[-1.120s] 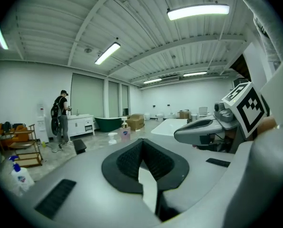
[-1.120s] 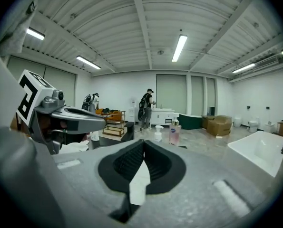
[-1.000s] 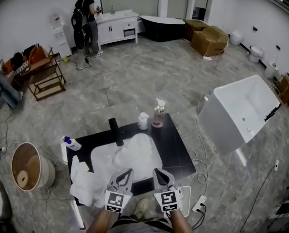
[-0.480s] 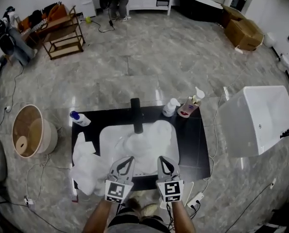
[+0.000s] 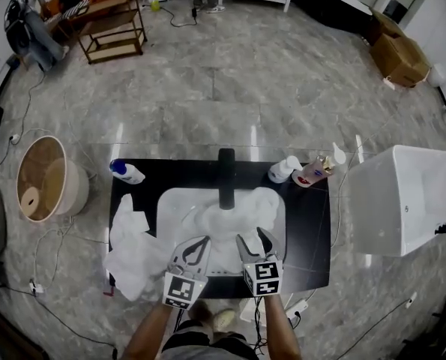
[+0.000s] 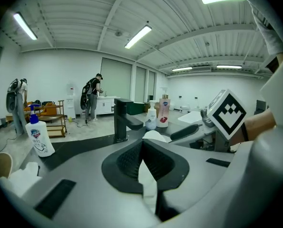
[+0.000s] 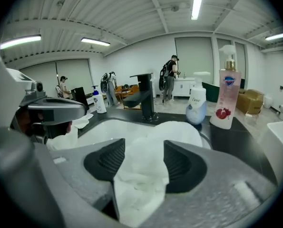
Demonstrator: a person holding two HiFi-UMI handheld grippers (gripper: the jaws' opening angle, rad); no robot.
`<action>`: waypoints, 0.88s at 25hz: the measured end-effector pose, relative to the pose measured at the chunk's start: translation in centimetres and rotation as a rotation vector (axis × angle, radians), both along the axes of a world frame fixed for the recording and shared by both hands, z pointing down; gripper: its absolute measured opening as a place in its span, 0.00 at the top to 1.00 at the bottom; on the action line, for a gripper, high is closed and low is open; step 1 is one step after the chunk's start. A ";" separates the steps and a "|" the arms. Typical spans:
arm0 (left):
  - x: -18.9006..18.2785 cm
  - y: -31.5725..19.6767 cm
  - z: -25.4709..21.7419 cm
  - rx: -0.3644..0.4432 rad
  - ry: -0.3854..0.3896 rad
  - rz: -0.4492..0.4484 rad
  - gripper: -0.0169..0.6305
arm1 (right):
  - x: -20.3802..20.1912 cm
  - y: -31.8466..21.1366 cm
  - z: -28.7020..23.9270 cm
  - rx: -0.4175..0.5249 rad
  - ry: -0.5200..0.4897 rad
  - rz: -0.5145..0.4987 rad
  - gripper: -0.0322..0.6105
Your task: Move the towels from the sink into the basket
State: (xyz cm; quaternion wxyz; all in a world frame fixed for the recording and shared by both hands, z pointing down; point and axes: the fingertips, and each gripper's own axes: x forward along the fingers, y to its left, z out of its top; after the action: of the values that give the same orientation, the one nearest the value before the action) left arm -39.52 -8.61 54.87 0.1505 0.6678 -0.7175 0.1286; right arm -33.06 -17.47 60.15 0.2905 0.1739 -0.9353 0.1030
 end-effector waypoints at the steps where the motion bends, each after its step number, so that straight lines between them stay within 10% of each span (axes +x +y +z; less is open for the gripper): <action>1: -0.1 -0.1 0.2 -0.003 0.003 0.000 0.96 | -0.3 -0.3 0.7 -0.015 0.014 -0.002 0.53; 9: -0.3 -0.3 1.6 -0.018 0.023 -0.009 0.96 | -2.1 -2.6 6.4 -0.076 0.126 -0.012 0.23; 22: -1.3 0.4 3.6 -0.051 0.045 -0.047 0.96 | -3.6 -4.2 13.3 -0.097 0.269 -0.030 0.12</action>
State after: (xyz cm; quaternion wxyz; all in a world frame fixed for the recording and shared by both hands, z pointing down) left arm -40.80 -8.16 58.49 0.1865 0.6495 -0.7259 0.1281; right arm -36.69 -21.65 73.42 0.4227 0.1577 -0.8844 0.1196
